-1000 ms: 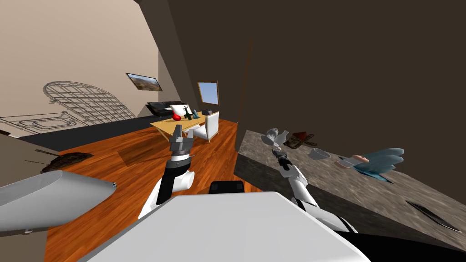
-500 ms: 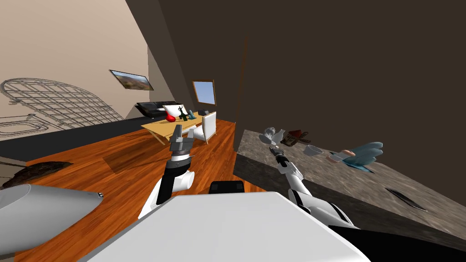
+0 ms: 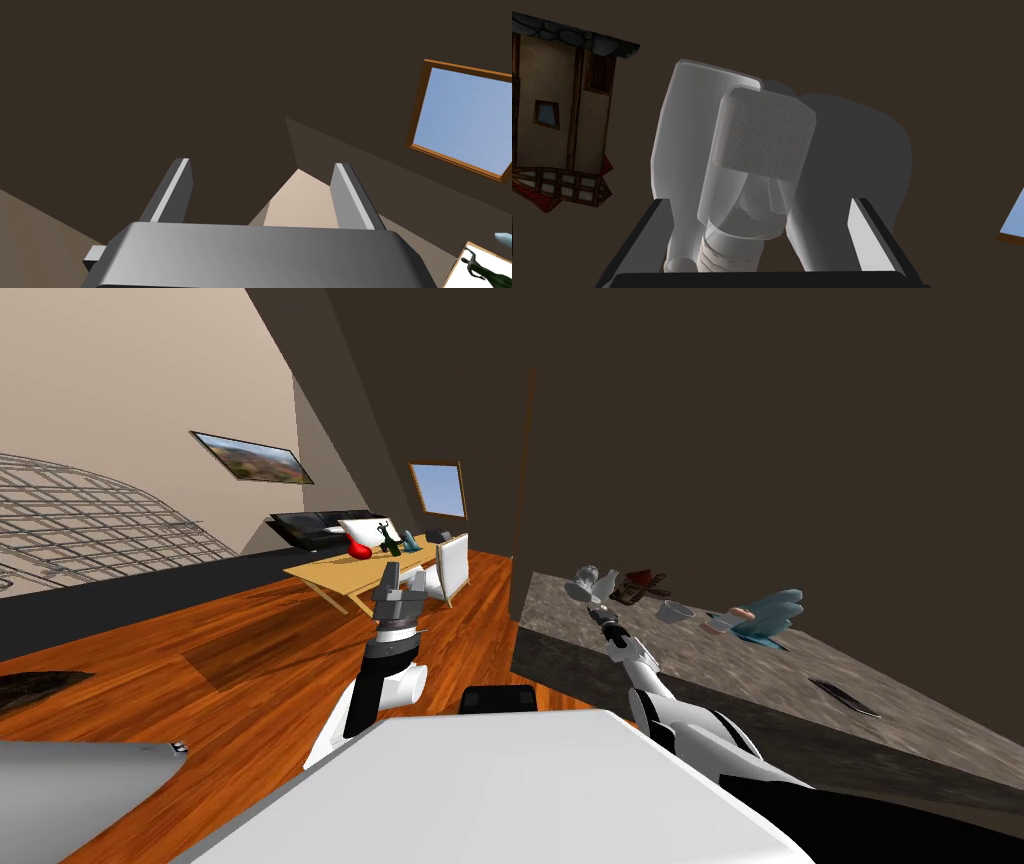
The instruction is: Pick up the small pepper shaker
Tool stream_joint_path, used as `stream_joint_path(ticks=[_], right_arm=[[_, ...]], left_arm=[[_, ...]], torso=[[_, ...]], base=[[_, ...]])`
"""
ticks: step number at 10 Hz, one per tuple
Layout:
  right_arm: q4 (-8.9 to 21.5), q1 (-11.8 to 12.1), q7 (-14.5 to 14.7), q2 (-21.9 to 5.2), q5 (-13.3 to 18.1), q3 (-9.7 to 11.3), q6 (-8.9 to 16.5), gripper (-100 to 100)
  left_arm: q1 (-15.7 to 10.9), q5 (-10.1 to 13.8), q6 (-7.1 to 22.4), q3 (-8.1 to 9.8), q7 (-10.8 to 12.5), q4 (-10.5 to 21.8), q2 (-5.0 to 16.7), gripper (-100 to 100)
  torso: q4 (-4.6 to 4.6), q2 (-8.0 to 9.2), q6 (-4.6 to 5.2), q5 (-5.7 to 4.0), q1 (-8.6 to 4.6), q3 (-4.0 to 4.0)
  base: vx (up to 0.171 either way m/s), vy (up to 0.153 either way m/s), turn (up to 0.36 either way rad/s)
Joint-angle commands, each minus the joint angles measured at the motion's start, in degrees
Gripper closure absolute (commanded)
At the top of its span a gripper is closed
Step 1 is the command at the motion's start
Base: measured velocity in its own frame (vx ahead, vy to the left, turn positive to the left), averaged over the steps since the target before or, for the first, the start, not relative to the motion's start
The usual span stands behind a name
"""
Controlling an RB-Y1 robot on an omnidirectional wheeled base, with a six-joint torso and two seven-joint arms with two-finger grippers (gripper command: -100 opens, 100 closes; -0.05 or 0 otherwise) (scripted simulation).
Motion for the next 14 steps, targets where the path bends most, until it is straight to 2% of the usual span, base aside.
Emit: stream_joint_path(ticks=[1,2,3,4,5,6,10,11,12,13,14], right_arm=[[2.86,-2.86,1.77,-0.64,-0.93,0.75,-2.08,-100],[5.23,-3.13,1.77,-0.64,-0.93,0.75,-2.08,-100],[7.34,-5.78,3.12,-1.44,-1.87,1.8,-3.79,-100],[9.06,-5.94,3.12,-1.44,-1.87,1.8,-3.79,-100],[8.64,-5.76,3.22,-1.38,-1.77,1.38,-4.01,-100],[8.92,-5.87,3.35,-1.39,-1.79,1.39,-4.15,100],[8.9,-5.89,3.23,-1.34,-1.85,1.35,-4.15,100],[8.9,-5.88,3.23,-1.34,-1.85,1.36,-4.14,0],[6.04,-3.13,1.77,-0.64,-0.93,0.75,-2.08,100],[1.52,-0.31,0.42,0.15,0.02,-0.3,-0.38,100],[1.52,-0.31,0.42,0.15,0.02,-0.3,-0.38,100]], left_arm=[[0.0,0.0,0.0,0.0,0.0,0.0,0.0,0],[0.01,0.0,0.0,0.0,0.0,0.0,0.0,0],[0.0,0.0,0.0,0.0,0.0,0.0,0.0,0],[0.01,0.0,0.0,0.0,0.0,0.0,0.0,0],[0.0,0.0,0.0,0.0,0.0,0.0,0.0,0],[0.0,0.0,0.0,0.0,0.0,0.0,0.0,0],[0.0,0.0,0.0,0.0,0.0,0.0,0.0,0],[0.0,0.0,0.0,0.0,0.0,0.0,0.0,0],[0.0,0.0,0.0,0.0,0.0,0.0,0.0,0],[-0.01,0.0,0.0,0.0,0.0,0.0,0.0,0],[-0.02,0.0,0.0,0.0,0.0,0.0,0.0,0]], torso=[[0.0,0.0,0.0,0.0,0.0,0.0],[0.0,-0.03,0.03,0.01,0.03,-0.01],[-0.01,-0.04,0.01,0.01,0.06,-0.02],[-0.01,-0.07,0.03,0.03,0.08,-0.03],[-0.01,-0.06,-0.01,0.02,0.09,-0.03],[0.0,-0.03,-0.01,0.01,0.04,-0.01],[-0.02,-0.01,-0.01,0.04,0.01,-0.01],[-0.02,-0.01,-0.01,0.04,0.01,-0.01],[-0.02,-0.01,-0.01,0.04,0.02,-0.01],[-0.08,0.05,-0.12,-0.06,-0.02,-0.02],[-0.15,-0.01,-0.27,-0.19,-0.12,-0.09]], base=[[0.009,0.014,-0.171],[0.015,0.023,-0.125],[0.023,0.029,-0.197],[0.018,0.029,-0.105],[0.006,0.012,-0.006],[0.0,0.0,0.0],[0.0,0.0,0.0],[0.0,0.0,0.0],[-0.015,-0.024,0.197],[-0.039,-0.055,0.281],[-0.03,-0.045,0.138]])
